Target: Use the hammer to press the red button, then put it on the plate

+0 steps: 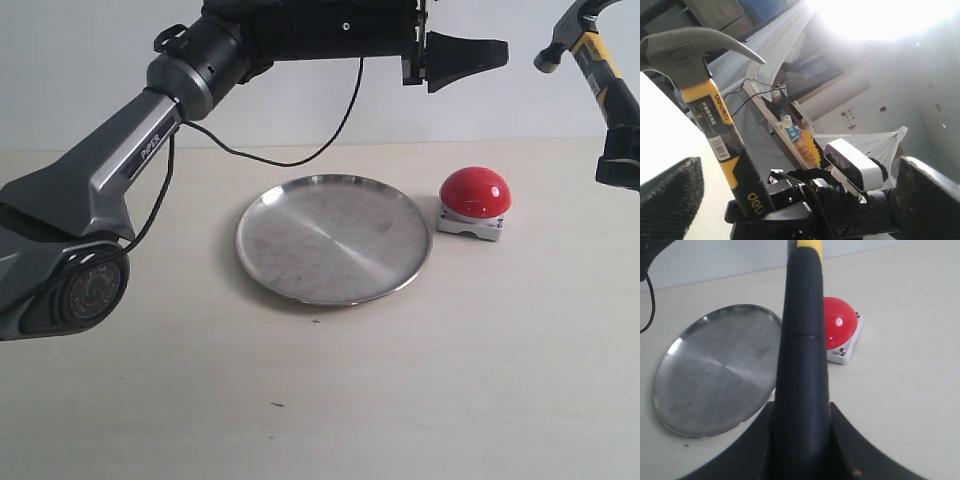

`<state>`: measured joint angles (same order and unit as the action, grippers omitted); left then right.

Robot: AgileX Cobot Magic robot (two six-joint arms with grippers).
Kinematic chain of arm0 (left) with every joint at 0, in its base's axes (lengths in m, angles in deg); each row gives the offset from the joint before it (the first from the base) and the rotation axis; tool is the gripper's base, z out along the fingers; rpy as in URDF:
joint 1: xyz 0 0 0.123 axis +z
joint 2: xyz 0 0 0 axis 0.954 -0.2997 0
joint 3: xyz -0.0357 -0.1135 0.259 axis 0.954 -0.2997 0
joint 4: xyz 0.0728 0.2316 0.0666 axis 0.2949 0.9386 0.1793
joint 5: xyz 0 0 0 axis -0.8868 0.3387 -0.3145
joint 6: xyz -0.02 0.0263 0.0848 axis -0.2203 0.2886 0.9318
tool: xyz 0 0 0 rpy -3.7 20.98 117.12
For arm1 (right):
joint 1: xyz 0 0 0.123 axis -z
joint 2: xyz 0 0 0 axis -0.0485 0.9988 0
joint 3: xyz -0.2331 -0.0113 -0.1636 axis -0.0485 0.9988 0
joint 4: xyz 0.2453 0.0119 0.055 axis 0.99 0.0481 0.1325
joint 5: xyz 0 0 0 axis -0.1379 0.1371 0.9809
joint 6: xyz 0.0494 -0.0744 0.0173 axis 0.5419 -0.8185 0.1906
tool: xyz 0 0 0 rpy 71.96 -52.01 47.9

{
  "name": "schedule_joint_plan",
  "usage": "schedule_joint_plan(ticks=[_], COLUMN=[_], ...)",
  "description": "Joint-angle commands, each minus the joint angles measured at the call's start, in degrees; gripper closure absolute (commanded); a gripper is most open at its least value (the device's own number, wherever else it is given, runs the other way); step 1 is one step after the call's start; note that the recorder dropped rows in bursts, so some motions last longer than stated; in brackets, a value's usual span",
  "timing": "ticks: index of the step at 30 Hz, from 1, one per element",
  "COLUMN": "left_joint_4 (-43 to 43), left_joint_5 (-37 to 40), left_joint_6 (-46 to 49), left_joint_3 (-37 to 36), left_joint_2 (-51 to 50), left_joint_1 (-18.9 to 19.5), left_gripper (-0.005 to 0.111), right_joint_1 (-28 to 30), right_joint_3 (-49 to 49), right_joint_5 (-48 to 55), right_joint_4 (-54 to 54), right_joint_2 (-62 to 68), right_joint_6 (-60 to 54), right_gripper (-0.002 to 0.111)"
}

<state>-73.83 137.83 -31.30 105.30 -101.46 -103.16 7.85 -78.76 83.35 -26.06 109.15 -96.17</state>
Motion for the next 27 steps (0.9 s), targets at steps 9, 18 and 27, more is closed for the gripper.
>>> schedule_joint_plan(ticks=[9, 18, 27], left_joint_4=[0.2, 0.5, -2.5], left_joint_5=[0.2, 0.2, 0.2], left_joint_6=[-4.6, -4.6, -3.1], left_joint_3=[0.4, 0.4, 0.4], left_joint_2=[0.5, 0.5, 0.5], left_joint_1=[1.0, -0.8, -0.5], left_gripper=[0.006, 0.006, 0.061], right_joint_1=[0.3, 0.3, 0.3], right_joint_3=[-0.7, -0.7, -0.7], right_joint_5=[-2.1, -2.1, -2.3], right_joint_4=[0.8, 0.8, 0.8], right_joint_2=[-1.0, -1.0, -1.0], right_joint_6=[-0.3, -0.3, -0.3], right_gripper=[0.108, 0.108, 0.108])
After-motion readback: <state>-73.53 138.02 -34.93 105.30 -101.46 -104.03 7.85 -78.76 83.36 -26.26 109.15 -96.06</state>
